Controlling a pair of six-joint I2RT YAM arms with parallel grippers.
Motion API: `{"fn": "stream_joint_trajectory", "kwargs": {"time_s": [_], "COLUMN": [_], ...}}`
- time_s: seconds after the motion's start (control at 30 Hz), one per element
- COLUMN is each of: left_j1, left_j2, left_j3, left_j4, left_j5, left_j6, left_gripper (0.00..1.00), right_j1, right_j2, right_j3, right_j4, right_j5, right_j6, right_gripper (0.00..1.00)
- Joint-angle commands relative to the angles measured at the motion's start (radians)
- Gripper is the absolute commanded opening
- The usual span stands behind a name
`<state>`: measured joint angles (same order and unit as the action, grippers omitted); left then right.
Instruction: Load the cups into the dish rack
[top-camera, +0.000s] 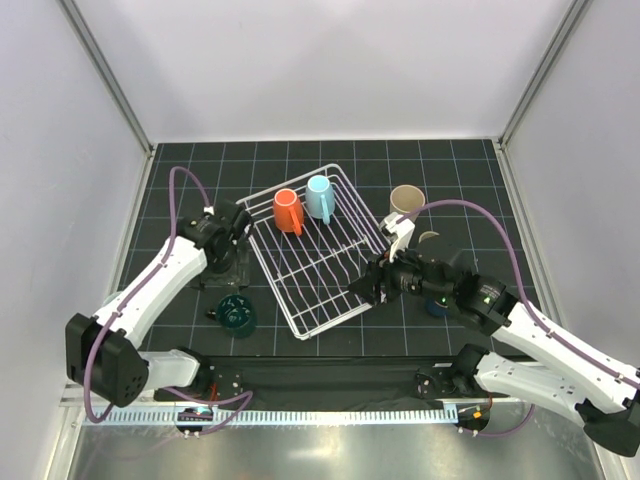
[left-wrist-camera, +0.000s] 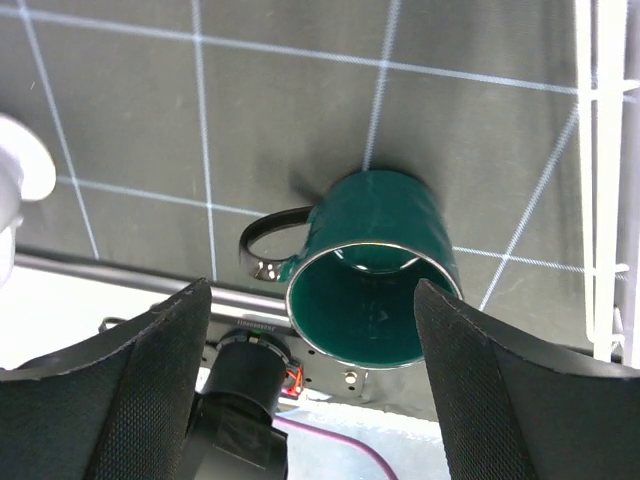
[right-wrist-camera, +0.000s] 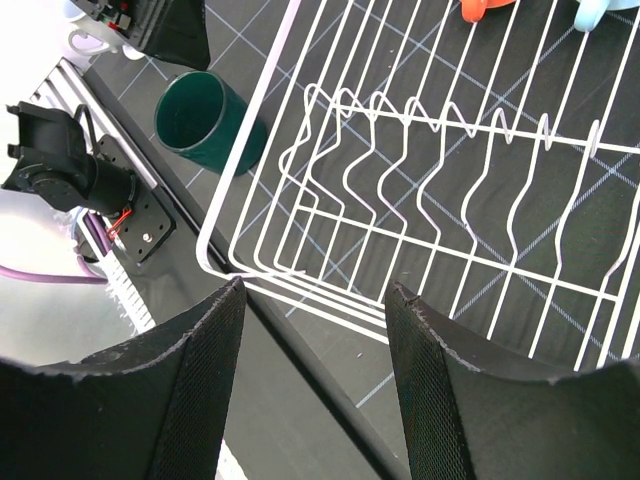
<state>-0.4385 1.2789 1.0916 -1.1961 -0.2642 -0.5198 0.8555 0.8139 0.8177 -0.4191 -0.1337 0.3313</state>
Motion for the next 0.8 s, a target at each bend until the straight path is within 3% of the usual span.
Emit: {"fn": "stream_joint_trajectory", "kwargs": {"time_s": [0.0, 0.37, 0.57, 0.77], "left_j1": [0.0, 0.012, 0.012, 0.012], "left_j2": [0.011, 0.131, 0.178, 0.149], "left_j3": [-0.002, -0.098, -0.107, -0.122], "left_j4": [-0.051, 0.021, 0.066, 0.096], "left_j5": [-0.07, -0.038, -0.007, 0.002], "left_j6": [-0.078, -0.192, -0.186, -0.209], "left_gripper": [0.8, 0.76, 0.48, 0.38], "right_j1": [0.005, 0.005, 0.005, 0.007], "right_j2": [-0.03, -0.076, -0.076, -0.068], "right_j3": [0.011, 0.017, 0.014, 0.005], "right_j4": [0.045, 0.025, 0.019, 0.026], "right_j5": [-0.018, -0.024, -0.017, -0.014], "right_j6": [-0.005, -0.001, -0.006, -0.006], "right_gripper": [0.6, 0.6, 0.6, 0.6]}}
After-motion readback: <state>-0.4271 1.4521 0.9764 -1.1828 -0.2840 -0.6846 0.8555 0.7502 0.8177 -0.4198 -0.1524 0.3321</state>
